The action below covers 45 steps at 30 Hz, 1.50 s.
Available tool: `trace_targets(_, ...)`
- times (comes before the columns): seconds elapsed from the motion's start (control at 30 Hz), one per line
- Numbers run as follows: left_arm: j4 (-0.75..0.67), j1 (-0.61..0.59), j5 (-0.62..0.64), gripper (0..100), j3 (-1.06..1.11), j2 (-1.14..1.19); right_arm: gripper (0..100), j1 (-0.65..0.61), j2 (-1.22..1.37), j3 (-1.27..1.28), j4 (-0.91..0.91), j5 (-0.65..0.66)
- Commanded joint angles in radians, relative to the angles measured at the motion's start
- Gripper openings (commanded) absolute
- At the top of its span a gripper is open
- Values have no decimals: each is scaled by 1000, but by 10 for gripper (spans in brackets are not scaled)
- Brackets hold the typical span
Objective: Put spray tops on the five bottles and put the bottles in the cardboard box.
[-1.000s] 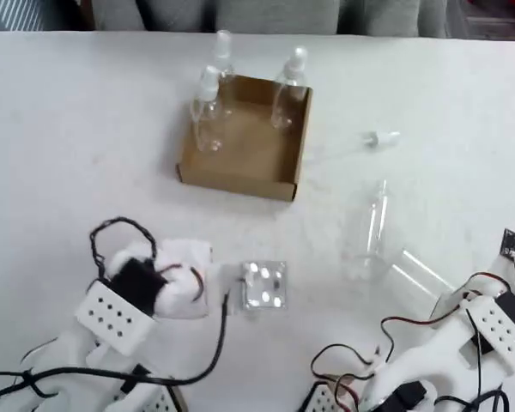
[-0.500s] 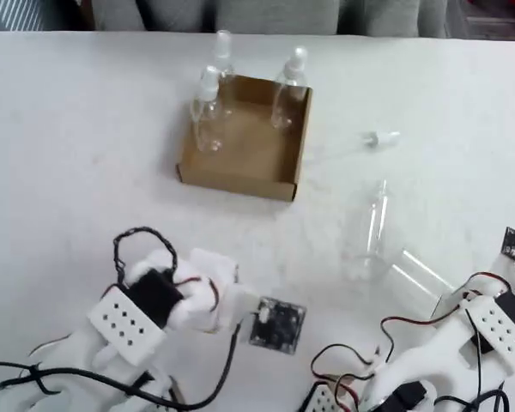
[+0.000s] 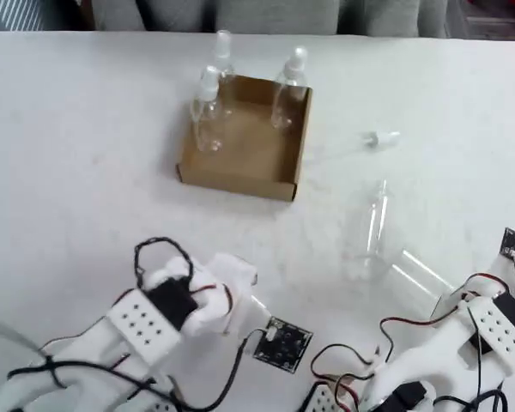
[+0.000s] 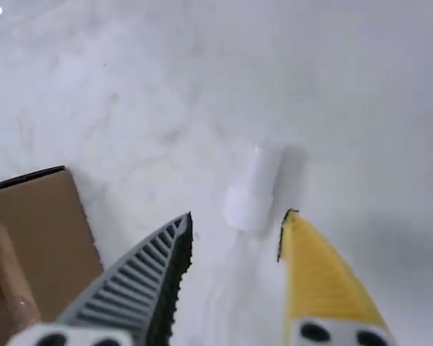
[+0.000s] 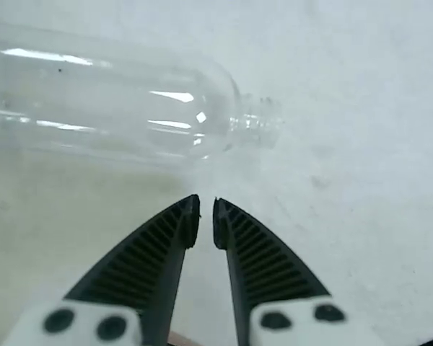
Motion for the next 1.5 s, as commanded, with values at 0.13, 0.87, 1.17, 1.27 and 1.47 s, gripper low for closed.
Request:
trace_targets(0.13,-41,-1,-11,208,-203,377,16,1,-16,-5,-12,3)
trace_targets(0.87,-183,-38,-3,204,-169,522,16,1,-16,3,-13,3)
trace_targets(1.17,-195,-44,32,185,-152,522,16,1,-16,3,-13,3)
trace_targets(1.27,-195,-38,31,69,-126,522,16,1,-16,3,-13,3)
trace_targets(1.47,-189,-59,32,18,-106,512,16,1,-16,3,-13,3)
